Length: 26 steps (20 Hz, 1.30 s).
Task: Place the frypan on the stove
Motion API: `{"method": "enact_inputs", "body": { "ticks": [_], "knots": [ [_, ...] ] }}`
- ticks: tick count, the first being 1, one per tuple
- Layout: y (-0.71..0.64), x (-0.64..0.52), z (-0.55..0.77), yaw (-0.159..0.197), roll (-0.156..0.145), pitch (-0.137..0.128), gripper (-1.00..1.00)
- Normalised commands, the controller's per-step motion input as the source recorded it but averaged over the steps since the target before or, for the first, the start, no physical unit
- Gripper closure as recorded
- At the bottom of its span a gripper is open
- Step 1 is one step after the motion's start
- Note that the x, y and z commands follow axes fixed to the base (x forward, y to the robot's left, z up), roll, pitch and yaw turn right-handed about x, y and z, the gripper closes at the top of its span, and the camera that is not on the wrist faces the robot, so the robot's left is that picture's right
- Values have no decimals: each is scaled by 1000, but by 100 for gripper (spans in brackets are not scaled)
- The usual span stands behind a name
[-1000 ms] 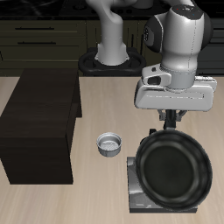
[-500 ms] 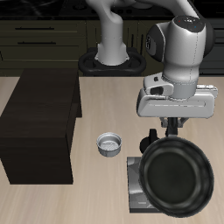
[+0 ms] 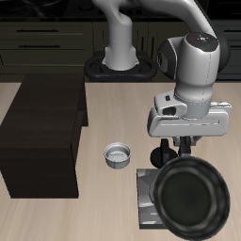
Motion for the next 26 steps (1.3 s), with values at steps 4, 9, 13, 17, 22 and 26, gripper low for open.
{"method": "enact_inputs", "body": {
  "ticks": [4, 9, 13, 17, 22, 26],
  "knots": [
    [223, -169, -360, 65, 39, 13, 100],
    [159, -127, -270, 63, 19, 24, 100],
    [-32, -130, -219, 31, 0, 29, 100],
    [-75, -166, -132, 36, -21, 26, 100],
    [-61, -316, -40, 13, -28, 38, 100],
    [-29, -118, 124, 97, -48, -2, -100]
  ]
}}
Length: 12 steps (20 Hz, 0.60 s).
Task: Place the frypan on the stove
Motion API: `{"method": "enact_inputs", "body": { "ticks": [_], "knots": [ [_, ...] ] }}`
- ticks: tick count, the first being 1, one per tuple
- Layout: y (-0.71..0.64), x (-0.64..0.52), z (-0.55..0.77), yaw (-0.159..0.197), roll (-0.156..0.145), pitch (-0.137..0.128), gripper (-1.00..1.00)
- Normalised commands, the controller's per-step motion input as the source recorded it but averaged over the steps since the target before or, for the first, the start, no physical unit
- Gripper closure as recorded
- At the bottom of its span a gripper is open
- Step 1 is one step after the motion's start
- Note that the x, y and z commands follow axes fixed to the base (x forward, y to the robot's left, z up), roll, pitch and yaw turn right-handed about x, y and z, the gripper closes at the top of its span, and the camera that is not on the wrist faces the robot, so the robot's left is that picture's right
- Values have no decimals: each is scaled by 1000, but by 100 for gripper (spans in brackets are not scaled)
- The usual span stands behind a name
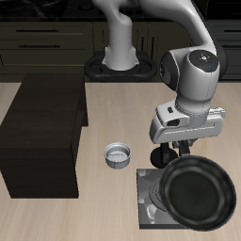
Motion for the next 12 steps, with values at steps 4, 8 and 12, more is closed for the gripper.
{"method": "enact_inputs", "body": {
  "ticks": [4, 8, 12],
  "knots": [
    [283, -362, 207, 111, 117, -58, -100],
    [166, -249, 227, 31, 31, -40, -100],
    [77, -66, 148, 55, 21, -45, -100]
  ]
}}
